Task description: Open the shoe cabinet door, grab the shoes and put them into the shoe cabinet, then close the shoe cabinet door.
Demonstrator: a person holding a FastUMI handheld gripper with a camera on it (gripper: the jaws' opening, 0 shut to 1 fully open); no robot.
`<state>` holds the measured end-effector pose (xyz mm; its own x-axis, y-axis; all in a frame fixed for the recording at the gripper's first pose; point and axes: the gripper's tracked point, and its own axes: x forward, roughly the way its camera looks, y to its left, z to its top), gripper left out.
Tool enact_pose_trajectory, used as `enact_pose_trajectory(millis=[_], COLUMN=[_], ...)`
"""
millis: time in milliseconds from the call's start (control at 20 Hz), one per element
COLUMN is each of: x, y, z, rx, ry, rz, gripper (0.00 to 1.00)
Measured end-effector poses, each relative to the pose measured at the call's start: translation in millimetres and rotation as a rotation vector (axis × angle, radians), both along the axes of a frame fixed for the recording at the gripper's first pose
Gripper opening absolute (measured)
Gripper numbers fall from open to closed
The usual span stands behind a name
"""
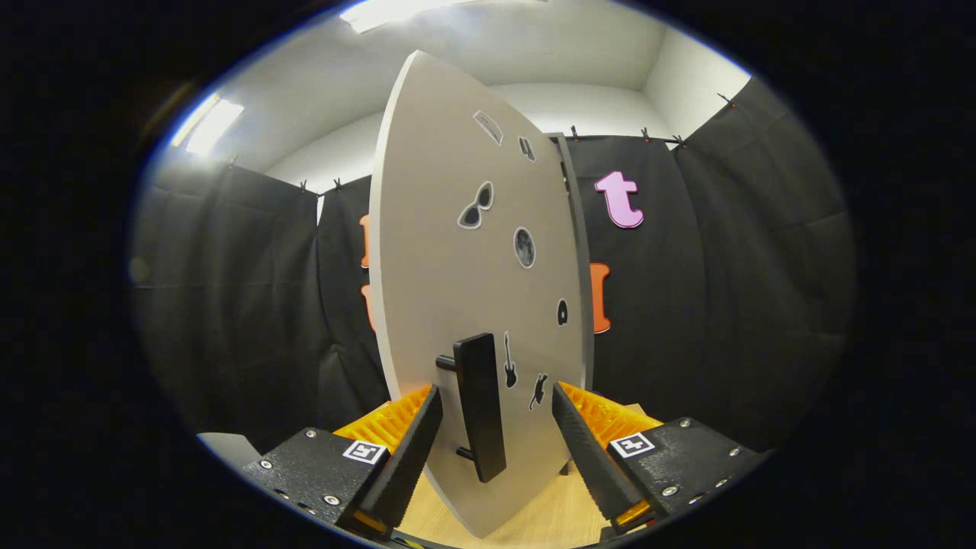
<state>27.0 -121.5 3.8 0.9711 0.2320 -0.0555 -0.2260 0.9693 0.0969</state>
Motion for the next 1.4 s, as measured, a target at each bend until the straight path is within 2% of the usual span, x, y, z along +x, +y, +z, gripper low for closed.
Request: enact_pose_trajectory(millis=[450,600,800,1400], x=[16,24,40,53], y=[32,35,45,63], z=[-2,-4,-3,-4], rx=[0.026,0.001,0.041,-0.055], ry=[-0.003,0.005,0.028,-0.007], rz=[0.15,0.157,0.195,0.14], gripper=[0.93,0.94,0.98,0.97])
